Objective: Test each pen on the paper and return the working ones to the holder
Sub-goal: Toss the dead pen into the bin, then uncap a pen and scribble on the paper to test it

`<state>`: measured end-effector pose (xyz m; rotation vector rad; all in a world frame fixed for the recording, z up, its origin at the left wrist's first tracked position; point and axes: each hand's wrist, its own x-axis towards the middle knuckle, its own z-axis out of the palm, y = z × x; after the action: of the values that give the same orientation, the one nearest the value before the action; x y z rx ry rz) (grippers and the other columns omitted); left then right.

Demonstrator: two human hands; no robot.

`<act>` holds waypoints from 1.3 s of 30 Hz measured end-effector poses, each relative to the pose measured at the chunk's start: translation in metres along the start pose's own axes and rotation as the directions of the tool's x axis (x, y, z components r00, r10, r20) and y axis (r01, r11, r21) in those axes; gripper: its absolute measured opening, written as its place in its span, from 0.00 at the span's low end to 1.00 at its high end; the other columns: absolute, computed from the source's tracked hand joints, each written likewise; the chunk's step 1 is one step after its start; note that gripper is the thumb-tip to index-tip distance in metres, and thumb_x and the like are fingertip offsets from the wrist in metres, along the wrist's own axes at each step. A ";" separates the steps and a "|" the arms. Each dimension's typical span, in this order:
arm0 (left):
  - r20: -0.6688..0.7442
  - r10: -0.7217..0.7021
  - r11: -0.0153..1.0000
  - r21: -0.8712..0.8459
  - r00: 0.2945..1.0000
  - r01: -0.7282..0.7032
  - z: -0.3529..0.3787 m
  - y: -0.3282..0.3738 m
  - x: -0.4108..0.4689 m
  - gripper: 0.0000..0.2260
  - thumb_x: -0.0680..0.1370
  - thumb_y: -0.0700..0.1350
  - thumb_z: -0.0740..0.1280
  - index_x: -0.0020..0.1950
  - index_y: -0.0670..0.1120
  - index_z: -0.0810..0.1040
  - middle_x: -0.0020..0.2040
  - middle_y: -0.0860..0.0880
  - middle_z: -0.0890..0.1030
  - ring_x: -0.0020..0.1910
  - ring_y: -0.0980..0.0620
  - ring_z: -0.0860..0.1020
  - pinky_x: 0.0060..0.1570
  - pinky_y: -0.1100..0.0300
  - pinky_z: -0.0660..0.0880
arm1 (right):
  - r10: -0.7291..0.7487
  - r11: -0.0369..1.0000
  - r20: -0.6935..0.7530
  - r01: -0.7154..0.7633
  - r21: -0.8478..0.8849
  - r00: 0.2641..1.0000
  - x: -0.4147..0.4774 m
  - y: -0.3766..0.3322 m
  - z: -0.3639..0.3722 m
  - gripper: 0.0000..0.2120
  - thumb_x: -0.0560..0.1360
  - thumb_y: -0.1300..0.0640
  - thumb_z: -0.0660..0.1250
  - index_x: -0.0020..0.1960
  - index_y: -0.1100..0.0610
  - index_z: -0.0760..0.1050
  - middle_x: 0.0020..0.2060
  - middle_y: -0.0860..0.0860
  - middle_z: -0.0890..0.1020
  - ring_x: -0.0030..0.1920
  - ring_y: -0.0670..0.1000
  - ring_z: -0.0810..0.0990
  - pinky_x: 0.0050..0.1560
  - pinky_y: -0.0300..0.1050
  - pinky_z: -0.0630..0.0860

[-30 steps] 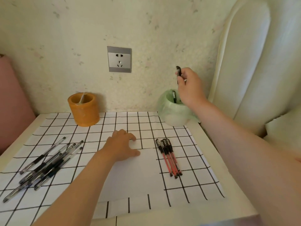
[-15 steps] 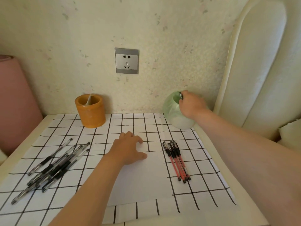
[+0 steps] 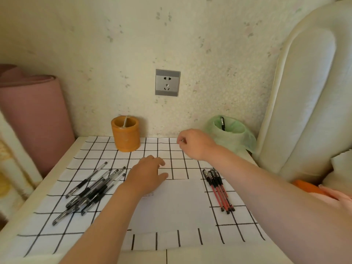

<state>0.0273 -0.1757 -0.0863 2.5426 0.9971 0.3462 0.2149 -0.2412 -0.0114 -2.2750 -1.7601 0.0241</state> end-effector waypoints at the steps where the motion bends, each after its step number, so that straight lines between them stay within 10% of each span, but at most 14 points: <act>1: -0.007 -0.007 1.000 -0.015 1.000 0.007 -0.003 0.000 -0.001 0.18 0.78 0.57 0.67 0.66 0.54 0.74 0.58 0.54 0.76 0.59 0.54 0.73 0.57 0.55 0.74 | -0.003 1.000 0.013 0.003 0.015 1.000 -0.002 -0.001 0.006 0.11 0.78 0.55 0.60 0.54 0.50 0.81 0.52 0.48 0.82 0.52 0.52 0.79 0.51 0.49 0.78; 14: 0.012 -0.249 0.964 0.100 0.969 0.246 -0.078 -0.112 -0.077 0.05 0.73 0.55 0.70 0.43 0.56 0.76 0.41 0.56 0.79 0.41 0.58 0.77 0.42 0.58 0.77 | -0.366 0.927 0.177 0.341 0.158 0.914 -0.015 -0.143 0.090 0.12 0.77 0.60 0.64 0.58 0.51 0.79 0.54 0.50 0.78 0.57 0.52 0.76 0.56 0.51 0.76; 24: 0.179 -0.206 0.965 0.200 0.962 0.170 -0.088 -0.130 -0.086 0.11 0.65 0.58 0.75 0.39 0.57 0.77 0.38 0.59 0.78 0.39 0.59 0.77 0.38 0.62 0.73 | -0.584 0.806 0.109 0.591 -0.040 0.804 -0.013 -0.157 0.119 0.10 0.76 0.57 0.68 0.58 0.53 0.79 0.52 0.50 0.79 0.55 0.54 0.75 0.54 0.47 0.67; 39: 0.257 -0.081 0.996 0.047 0.963 0.071 -0.086 -0.106 -0.065 0.10 0.73 0.60 0.71 0.48 0.57 0.79 0.42 0.57 0.79 0.42 0.58 0.77 0.43 0.59 0.75 | -0.490 0.872 0.014 0.490 0.002 0.872 -0.030 -0.121 0.095 0.05 0.80 0.57 0.64 0.54 0.55 0.76 0.49 0.51 0.79 0.50 0.52 0.75 0.53 0.47 0.72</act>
<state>-0.1137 -0.1271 -0.0615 2.4919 1.0038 -0.0270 0.0760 -0.2233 -0.0818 -1.7624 -2.2900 -0.0593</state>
